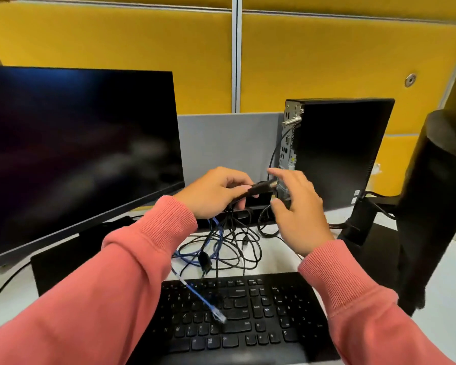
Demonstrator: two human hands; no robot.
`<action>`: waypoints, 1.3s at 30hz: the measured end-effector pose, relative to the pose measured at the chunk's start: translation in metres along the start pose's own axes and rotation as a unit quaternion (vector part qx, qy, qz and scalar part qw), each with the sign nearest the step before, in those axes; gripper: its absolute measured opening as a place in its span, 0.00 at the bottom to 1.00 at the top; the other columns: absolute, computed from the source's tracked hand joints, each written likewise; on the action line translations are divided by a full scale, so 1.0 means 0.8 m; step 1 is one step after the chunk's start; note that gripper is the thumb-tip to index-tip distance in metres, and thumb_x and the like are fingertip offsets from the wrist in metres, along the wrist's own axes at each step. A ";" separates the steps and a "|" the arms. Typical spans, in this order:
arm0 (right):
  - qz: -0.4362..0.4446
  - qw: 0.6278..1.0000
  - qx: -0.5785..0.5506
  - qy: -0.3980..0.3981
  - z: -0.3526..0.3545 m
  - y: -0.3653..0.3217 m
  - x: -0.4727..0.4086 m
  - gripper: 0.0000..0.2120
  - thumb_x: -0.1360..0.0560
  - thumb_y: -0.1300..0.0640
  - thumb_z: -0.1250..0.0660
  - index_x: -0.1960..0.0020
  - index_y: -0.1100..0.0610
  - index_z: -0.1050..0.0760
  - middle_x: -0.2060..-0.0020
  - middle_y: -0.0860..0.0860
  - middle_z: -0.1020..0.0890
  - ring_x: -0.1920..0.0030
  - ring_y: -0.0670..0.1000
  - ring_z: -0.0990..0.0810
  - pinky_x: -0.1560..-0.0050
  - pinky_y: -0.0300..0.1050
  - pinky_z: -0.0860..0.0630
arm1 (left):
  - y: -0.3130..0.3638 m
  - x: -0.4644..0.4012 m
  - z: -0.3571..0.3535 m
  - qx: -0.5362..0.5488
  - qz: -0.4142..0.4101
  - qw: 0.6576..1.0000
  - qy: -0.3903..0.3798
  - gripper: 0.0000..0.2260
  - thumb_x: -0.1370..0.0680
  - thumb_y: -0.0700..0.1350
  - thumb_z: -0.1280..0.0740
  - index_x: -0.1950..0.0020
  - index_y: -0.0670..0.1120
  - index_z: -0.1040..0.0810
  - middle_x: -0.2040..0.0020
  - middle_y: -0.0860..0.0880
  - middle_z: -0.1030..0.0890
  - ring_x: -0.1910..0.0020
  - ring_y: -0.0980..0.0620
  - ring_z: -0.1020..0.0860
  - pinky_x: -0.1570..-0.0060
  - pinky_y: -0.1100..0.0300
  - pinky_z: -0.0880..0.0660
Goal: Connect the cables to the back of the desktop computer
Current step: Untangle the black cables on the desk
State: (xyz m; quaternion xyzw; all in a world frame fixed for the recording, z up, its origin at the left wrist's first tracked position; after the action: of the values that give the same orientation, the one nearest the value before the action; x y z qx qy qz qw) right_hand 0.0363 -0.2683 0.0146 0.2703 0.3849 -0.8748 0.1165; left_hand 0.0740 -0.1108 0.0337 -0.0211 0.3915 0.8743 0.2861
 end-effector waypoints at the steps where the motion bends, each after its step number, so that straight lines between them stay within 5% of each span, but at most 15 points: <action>1: 0.031 0.999 -0.018 -0.035 -0.008 -0.014 -0.003 0.24 0.21 0.63 0.36 0.29 0.43 0.29 0.34 0.42 0.26 0.31 0.48 0.30 0.28 0.54 0.35 | 0.001 -0.001 -0.001 -0.007 -0.002 1.000 -0.004 0.10 0.15 0.44 0.37 0.50 0.47 0.16 0.66 0.51 0.19 0.64 0.52 0.24 0.58 0.53 0.28; 6: 0.093 0.991 0.005 -0.094 -0.019 -0.031 -0.020 0.07 0.18 0.60 0.36 0.47 0.53 0.20 0.56 0.46 0.20 0.53 0.46 0.23 0.48 0.47 0.27 | -0.005 0.003 0.003 0.014 0.005 1.000 -0.017 0.11 0.16 0.42 0.36 0.55 0.49 0.17 0.65 0.49 0.19 0.62 0.51 0.23 0.55 0.51 0.27; 10: 0.117 0.990 0.025 -0.071 -0.013 -0.027 -0.023 0.08 0.18 0.57 0.35 0.54 0.53 0.19 0.63 0.43 0.23 0.60 0.44 0.25 0.55 0.46 0.30 | -0.016 0.011 0.001 0.021 0.029 0.995 -0.090 0.05 0.20 0.34 0.30 0.51 0.43 0.18 0.56 0.44 0.16 0.56 0.52 0.19 0.46 0.55 0.21; 13: 0.081 0.994 -0.044 0.050 0.014 -0.022 -0.028 0.09 0.18 0.58 0.36 0.56 0.56 0.20 0.62 0.49 0.20 0.60 0.49 0.23 0.55 0.46 0.26 | -0.028 0.022 -0.013 -0.048 0.060 0.981 -0.178 0.09 0.23 0.31 0.29 0.49 0.45 0.19 0.51 0.43 0.15 0.55 0.53 0.19 0.54 0.65 0.22; 17: -0.003 0.963 -0.131 0.234 0.082 -0.012 -0.034 0.10 0.18 0.58 0.39 0.55 0.55 0.21 0.61 0.49 0.19 0.61 0.43 0.24 0.62 0.36 0.30 | -0.067 0.041 -0.020 -0.151 0.089 0.960 -0.218 0.06 0.24 0.41 0.25 0.48 0.45 0.17 0.51 0.43 0.15 0.52 0.50 0.19 0.47 0.57 0.24; 21: -0.003 0.970 -0.106 0.218 0.078 -0.017 -0.041 0.11 0.17 0.56 0.39 0.52 0.55 0.20 0.59 0.49 0.18 0.58 0.45 0.22 0.60 0.33 0.29 | -0.066 0.039 -0.025 -0.118 0.076 0.974 -0.179 0.05 0.21 0.45 0.27 0.49 0.45 0.17 0.56 0.48 0.14 0.59 0.59 0.21 0.49 0.59 0.24; 27: -0.078 0.972 -0.075 0.210 0.077 0.022 -0.034 0.11 0.17 0.58 0.40 0.51 0.53 0.19 0.56 0.49 0.17 0.59 0.40 0.23 0.66 0.25 0.34 | -0.064 0.035 0.022 0.025 0.043 0.999 0.004 0.10 0.16 0.43 0.35 0.56 0.46 0.20 0.61 0.48 0.16 0.57 0.56 0.19 0.38 0.51 0.25; 30: -0.120 0.977 -0.032 0.172 0.065 0.047 -0.027 0.13 0.16 0.58 0.40 0.51 0.48 0.19 0.55 0.51 0.18 0.60 0.46 0.22 0.66 0.36 0.29 | -0.061 0.036 0.052 0.073 0.031 0.987 0.139 0.10 0.15 0.43 0.37 0.53 0.43 0.19 0.67 0.49 0.21 0.59 0.55 0.20 0.42 0.53 0.26; 33: -0.140 0.983 0.049 0.108 0.043 0.062 -0.025 0.13 0.17 0.56 0.40 0.52 0.45 0.19 0.53 0.49 0.17 0.56 0.53 0.20 0.50 0.52 0.20 | -0.048 0.036 0.070 0.122 0.023 0.965 0.231 0.12 0.14 0.44 0.38 0.50 0.40 0.19 0.71 0.52 0.28 0.62 0.50 0.23 0.55 0.64 0.23; 36: -0.156 0.979 0.127 0.026 0.025 0.060 -0.024 0.13 0.18 0.57 0.41 0.50 0.43 0.20 0.50 0.47 0.18 0.53 0.52 0.23 0.39 0.57 0.26 | -0.039 0.030 0.075 0.155 0.016 0.956 0.249 0.12 0.14 0.46 0.37 0.52 0.43 0.18 0.72 0.55 0.33 0.66 0.53 0.27 0.56 0.57 0.18; 39: -0.138 0.960 0.236 -0.062 0.004 0.047 -0.025 0.13 0.18 0.56 0.39 0.38 0.43 0.24 0.43 0.48 0.24 0.43 0.54 0.27 0.38 0.60 0.35 | -0.026 0.026 0.070 0.145 0.015 0.961 0.234 0.12 0.14 0.47 0.37 0.51 0.42 0.18 0.73 0.56 0.33 0.68 0.55 0.27 0.53 0.54 0.18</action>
State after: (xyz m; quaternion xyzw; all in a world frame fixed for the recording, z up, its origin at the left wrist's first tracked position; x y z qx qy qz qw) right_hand 0.0670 -0.2965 0.0044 0.1796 0.1932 -0.9633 -0.0489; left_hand 0.0777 -0.0506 0.0530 -0.1769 0.5707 0.7830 0.1733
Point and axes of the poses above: each hand's wrist, its own x-axis away from the middle knuckle, its own z-axis out of the back of the hand, y = z × x, the point moved 7 cm from there along -x, towards the middle knuckle
